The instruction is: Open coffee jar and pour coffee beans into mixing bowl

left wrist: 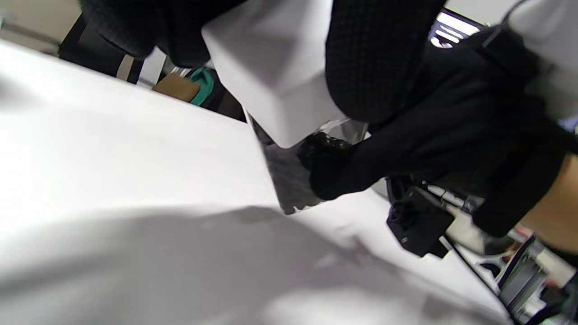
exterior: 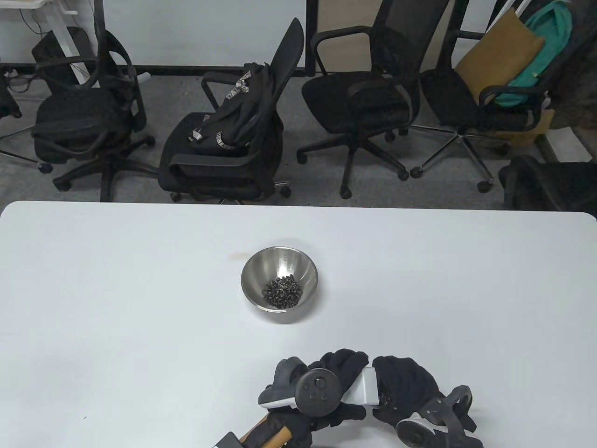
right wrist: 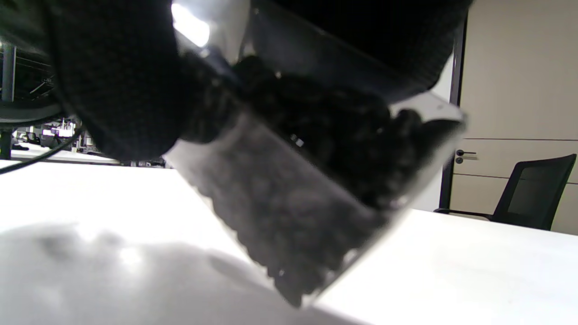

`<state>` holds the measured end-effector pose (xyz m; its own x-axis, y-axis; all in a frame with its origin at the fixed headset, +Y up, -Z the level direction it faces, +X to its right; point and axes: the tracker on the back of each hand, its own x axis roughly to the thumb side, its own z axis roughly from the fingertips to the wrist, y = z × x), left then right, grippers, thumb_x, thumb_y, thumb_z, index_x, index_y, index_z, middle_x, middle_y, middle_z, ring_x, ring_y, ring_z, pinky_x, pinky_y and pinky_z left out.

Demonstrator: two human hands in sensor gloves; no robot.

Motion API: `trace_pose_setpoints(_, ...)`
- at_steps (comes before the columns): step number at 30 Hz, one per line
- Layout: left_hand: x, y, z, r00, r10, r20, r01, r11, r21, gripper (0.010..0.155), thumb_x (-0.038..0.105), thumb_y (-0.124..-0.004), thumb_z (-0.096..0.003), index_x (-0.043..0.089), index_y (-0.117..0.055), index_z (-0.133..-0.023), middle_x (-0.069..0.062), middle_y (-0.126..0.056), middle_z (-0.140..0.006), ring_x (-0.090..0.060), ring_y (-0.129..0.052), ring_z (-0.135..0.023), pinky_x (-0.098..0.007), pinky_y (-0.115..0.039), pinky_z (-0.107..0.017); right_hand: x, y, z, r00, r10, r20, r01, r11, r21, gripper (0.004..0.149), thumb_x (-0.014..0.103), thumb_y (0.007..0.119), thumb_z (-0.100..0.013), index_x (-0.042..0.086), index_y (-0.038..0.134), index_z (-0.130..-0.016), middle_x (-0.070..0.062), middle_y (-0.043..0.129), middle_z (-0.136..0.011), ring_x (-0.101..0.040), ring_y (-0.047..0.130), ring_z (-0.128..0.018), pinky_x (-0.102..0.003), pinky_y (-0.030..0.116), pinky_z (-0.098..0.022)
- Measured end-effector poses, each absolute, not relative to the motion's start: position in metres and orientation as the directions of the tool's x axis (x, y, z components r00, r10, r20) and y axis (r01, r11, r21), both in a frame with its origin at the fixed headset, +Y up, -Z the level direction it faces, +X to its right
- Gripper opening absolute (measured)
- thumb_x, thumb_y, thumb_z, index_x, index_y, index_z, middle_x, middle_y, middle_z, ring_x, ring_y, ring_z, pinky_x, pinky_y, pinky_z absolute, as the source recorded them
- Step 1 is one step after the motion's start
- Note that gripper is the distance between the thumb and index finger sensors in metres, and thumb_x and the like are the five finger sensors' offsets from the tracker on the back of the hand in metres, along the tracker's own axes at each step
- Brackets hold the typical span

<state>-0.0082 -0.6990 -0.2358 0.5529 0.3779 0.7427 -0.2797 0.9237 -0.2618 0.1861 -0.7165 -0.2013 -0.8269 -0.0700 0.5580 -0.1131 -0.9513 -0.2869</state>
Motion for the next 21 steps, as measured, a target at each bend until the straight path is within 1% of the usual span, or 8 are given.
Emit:
trace_pose_setpoints(3,-0.006,-0.698,-0.231,0.555,0.278,0.784,-0.236,0.956,-0.172,0.093,0.042,-0.096,-0.0495,0.012,-0.043,-0.120,-0.022,-0.054,-0.117,-0.049,-0.071,-0.103,-0.062,-0.069,-0.073,0.187,-0.717,-0.202,-0.826,-0.064,0.559,-0.116,-0.953,-0.280,0.095,0.048,0.096,-0.039,0.001,0.051,-0.108,-0.026,0.065,-0.099,-0.040,0.073,-0.082,-0.055,0.073,-0.065)
trace_pose_setpoints(6,-0.006,-0.699,-0.231,0.558,0.297,0.775,-0.236,0.952,-0.194,0.096,0.045,-0.093,-0.0507,0.008,-0.039,-0.121,-0.024,-0.050,-0.119,-0.049,-0.071,-0.104,-0.063,-0.068,-0.073,0.187,-0.717,-0.202,-0.828,-0.057,0.558,-0.120,-0.954,-0.274,0.095,0.048,0.096,-0.039,0.001,0.051,-0.108,-0.026,0.065,-0.099,-0.040,0.073,-0.082,-0.055,0.074,-0.065)
trace_pose_setpoints(7,-0.008,-0.700,-0.233,0.559,0.327,0.762,-0.246,0.943,-0.224,0.104,0.054,-0.090,-0.0498,0.002,-0.034,-0.121,-0.029,-0.047,-0.119,-0.051,-0.069,-0.104,-0.063,-0.068,-0.073,0.187,-0.716,-0.202,-0.830,-0.052,0.556,-0.124,-0.954,-0.273,0.095,0.048,0.096,-0.039,0.001,0.051,-0.108,-0.026,0.065,-0.099,-0.040,0.073,-0.082,-0.055,0.073,-0.065)
trace_pose_setpoints(9,-0.013,-0.702,-0.237,0.561,0.438,0.703,-0.330,0.897,-0.295,0.115,0.073,-0.070,-0.0511,-0.008,-0.027,-0.120,-0.036,-0.046,-0.117,-0.054,-0.070,-0.101,-0.062,-0.070,-0.071,0.187,-0.716,-0.202,-0.832,-0.059,0.552,-0.119,-0.952,-0.281,0.095,0.048,0.096,-0.039,0.001,0.051,-0.108,-0.026,0.065,-0.099,-0.040,0.073,-0.082,-0.055,0.073,-0.065)
trace_pose_setpoints(11,-0.020,-0.706,-0.242,0.558,0.618,0.554,-0.504,0.783,-0.365,0.116,0.077,-0.063,-0.0520,-0.014,-0.035,-0.117,-0.039,-0.055,-0.111,-0.054,-0.078,-0.091,-0.057,-0.077,-0.064,0.187,-0.716,-0.201,-0.835,-0.081,0.545,-0.099,-0.951,-0.293,0.095,0.048,0.096,-0.039,0.001,0.051,-0.108,-0.026,0.065,-0.099,-0.040,0.073,-0.082,-0.055,0.074,-0.065)
trace_pose_setpoints(13,-0.024,-0.711,-0.246,0.559,0.749,0.356,-0.595,0.661,-0.457,0.116,0.076,-0.065,-0.0534,-0.019,-0.041,-0.115,-0.041,-0.063,-0.104,-0.053,-0.084,-0.082,-0.052,-0.082,-0.057,0.185,-0.716,-0.201,-0.838,-0.100,0.537,-0.082,-0.949,-0.304,0.095,0.048,0.096,-0.039,0.001,0.051,-0.108,-0.026,0.065,-0.099,-0.041,0.073,-0.082,-0.055,0.073,-0.065)
trace_pose_setpoints(15,-0.024,-0.717,-0.249,0.567,0.786,0.247,-0.570,0.591,-0.571,0.115,0.075,-0.068,-0.0552,-0.021,-0.043,-0.113,-0.040,-0.067,-0.100,-0.050,-0.087,-0.077,-0.048,-0.084,-0.053,0.184,-0.716,-0.200,-0.839,-0.126,0.529,-0.062,-0.944,-0.323,0.095,0.048,0.096,-0.039,0.001,0.051,-0.108,-0.026,0.065,-0.099,-0.041,0.073,-0.082,-0.055,0.073,-0.065)
trace_pose_setpoints(21,-0.019,-0.723,-0.250,0.529,0.812,0.247,-0.589,0.560,-0.582,0.103,0.063,-0.081,-0.0571,-0.018,-0.047,-0.111,-0.035,-0.070,-0.099,-0.047,-0.089,-0.075,-0.047,-0.085,-0.052,0.183,-0.717,-0.199,-0.832,-0.147,0.536,-0.050,-0.941,-0.336,0.095,0.048,0.096,-0.039,0.001,0.051,-0.108,-0.026,0.065,-0.099,-0.041,0.073,-0.082,-0.055,0.073,-0.065)
